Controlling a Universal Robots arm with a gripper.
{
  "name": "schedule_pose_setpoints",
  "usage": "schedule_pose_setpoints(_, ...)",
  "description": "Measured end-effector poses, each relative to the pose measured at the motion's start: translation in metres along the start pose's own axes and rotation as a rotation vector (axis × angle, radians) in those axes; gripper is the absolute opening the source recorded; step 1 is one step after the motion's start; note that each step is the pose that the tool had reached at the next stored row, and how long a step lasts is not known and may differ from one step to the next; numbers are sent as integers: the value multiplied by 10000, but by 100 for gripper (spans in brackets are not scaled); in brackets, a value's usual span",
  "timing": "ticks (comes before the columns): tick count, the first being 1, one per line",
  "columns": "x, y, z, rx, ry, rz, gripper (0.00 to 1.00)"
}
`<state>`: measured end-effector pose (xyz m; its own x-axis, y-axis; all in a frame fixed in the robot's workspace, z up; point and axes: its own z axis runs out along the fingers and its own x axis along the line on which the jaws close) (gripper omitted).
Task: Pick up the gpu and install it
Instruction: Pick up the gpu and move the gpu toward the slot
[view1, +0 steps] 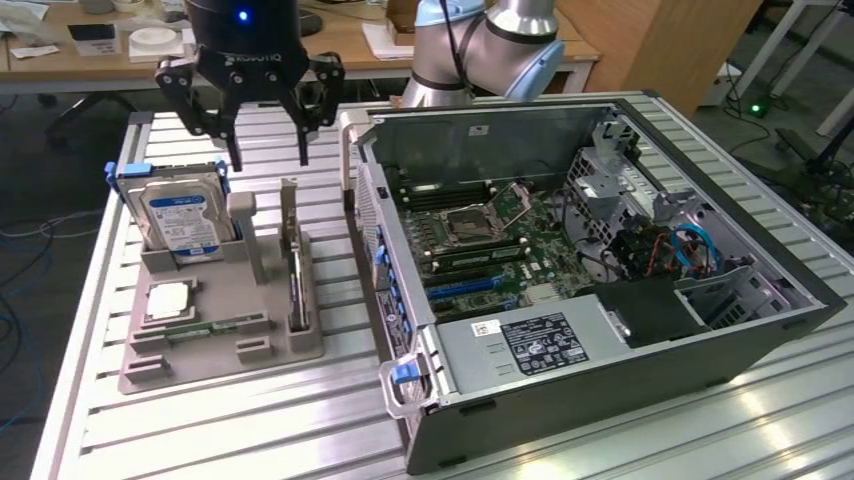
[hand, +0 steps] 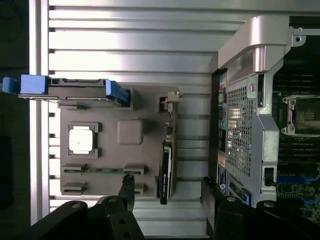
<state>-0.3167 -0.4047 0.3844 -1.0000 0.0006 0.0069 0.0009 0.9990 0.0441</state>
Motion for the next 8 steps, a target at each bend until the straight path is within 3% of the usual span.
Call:
schedule_pose_setpoints(4,0,-63,46,7,7,-53,65)
schedule_pose_setpoints(8,-2,-74,90,143,8,-97,65)
